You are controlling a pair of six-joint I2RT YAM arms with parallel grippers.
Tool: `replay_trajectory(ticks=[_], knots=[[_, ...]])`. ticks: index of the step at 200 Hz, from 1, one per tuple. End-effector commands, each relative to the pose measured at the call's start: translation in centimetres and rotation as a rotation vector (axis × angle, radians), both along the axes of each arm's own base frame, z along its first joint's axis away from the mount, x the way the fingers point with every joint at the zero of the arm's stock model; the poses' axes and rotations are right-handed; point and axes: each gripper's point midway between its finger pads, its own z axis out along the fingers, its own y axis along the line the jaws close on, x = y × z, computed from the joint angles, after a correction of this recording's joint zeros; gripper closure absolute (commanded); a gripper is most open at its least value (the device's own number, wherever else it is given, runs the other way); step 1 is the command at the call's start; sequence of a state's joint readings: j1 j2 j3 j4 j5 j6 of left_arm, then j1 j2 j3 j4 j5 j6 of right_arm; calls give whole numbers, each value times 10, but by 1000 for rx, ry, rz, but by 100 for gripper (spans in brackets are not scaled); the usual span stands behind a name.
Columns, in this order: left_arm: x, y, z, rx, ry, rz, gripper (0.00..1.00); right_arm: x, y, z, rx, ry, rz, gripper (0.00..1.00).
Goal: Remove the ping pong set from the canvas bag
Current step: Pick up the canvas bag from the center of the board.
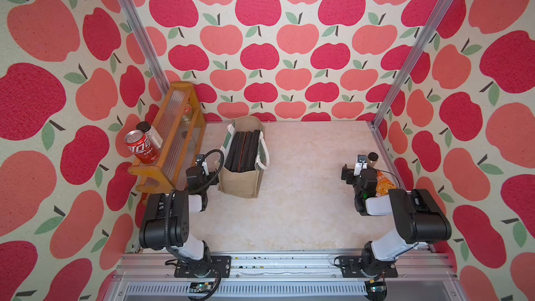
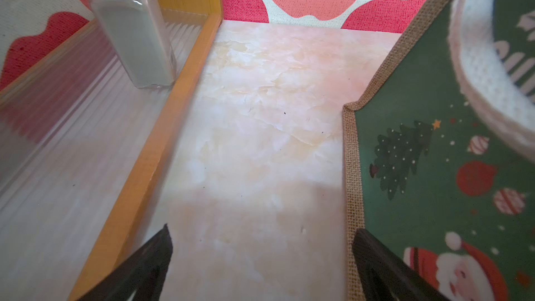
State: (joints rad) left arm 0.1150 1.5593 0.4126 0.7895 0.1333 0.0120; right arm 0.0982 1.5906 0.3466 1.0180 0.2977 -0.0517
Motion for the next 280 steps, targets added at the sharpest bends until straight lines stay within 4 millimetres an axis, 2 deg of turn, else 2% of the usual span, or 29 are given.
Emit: replay_trajectory(ticks=[1,137,165,188,218,247,280], knots=[[5,2,2,-3,-4,15,1,2,0,3,7,-14,-9,1],[4,2,2,-6,-5,14,1,2,0,4,8,-17,-10,1],[8,0,10,-25,9,-13,1,2,2,5,7,-19,6,1],[18,-14,18,-106,140,-120,0,4,4,16,-4,-4,14,1],[20,-37,26,-256,278,-249,7,6,1,28,-16,34,-12,1],[19,-47,38,-295,295,-298,7,10,-2,46,-40,65,-53,1],[21,-52,50,-327,371,-332,7,23,-9,72,49,196,-161,1]])
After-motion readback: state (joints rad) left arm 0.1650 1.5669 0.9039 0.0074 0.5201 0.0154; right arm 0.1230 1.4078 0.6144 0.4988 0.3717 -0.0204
